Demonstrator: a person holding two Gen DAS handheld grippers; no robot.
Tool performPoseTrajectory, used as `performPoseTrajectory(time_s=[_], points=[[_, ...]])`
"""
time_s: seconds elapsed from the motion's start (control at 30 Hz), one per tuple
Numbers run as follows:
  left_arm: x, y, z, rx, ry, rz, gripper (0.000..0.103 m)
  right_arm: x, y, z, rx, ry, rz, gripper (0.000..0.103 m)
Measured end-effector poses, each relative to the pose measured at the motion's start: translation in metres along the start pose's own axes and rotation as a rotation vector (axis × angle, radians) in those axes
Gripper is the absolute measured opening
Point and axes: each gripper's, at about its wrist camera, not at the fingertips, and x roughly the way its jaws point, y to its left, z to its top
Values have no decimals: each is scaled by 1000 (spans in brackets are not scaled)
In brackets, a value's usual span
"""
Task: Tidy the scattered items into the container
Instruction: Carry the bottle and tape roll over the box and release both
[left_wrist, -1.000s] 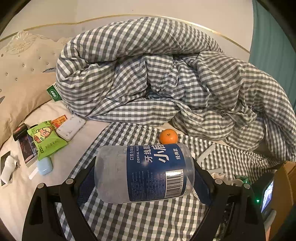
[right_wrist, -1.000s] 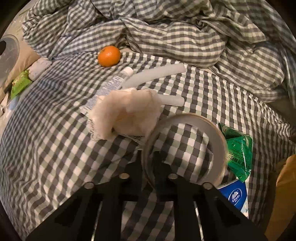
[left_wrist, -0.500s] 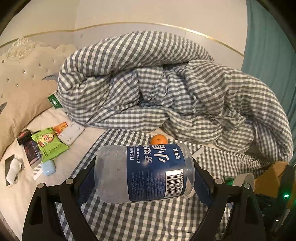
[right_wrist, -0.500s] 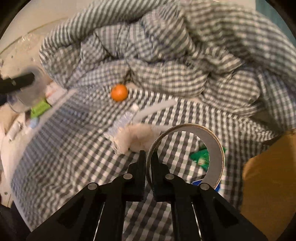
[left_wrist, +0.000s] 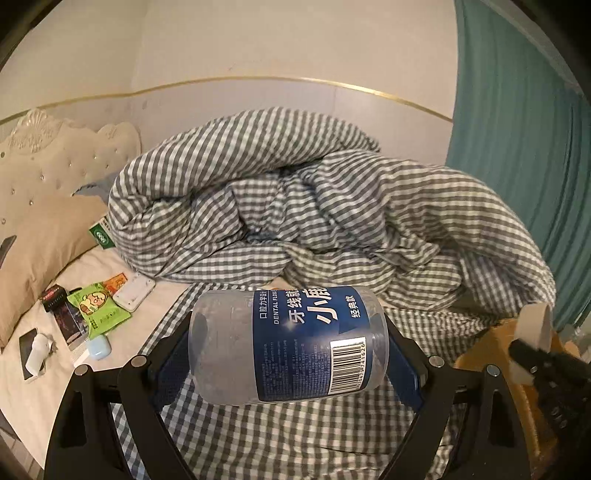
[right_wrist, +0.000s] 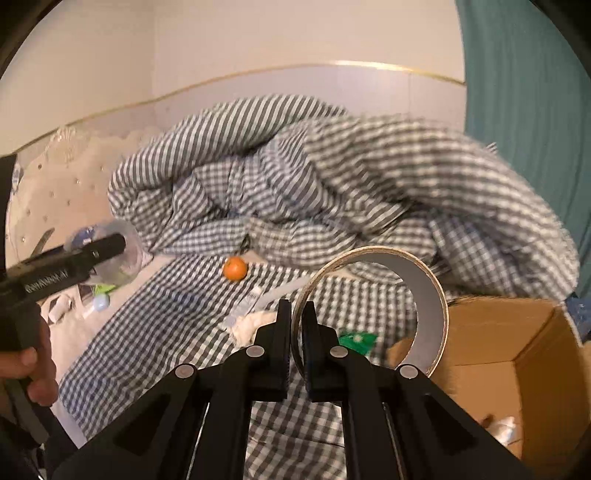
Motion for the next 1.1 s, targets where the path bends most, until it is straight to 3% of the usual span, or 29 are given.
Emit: performPoseTrajectory(time_s=[0.27, 0.53, 0.83, 1.1], points=[[-33, -38, 8, 50, -36, -35, 92, -71, -51, 1, 59, -95, -93, 5], [-55, -90, 2, 87, -45, -117, 92, -116, -108, -15, 118, -109, -193, 5], [-74, -148, -13, 153, -34, -213, 92, -117, -162, -53, 188, -18, -254, 5], [-80, -190, -23, 193, -25, -260, 92, -101, -196, -87, 234, 73, -245, 6]])
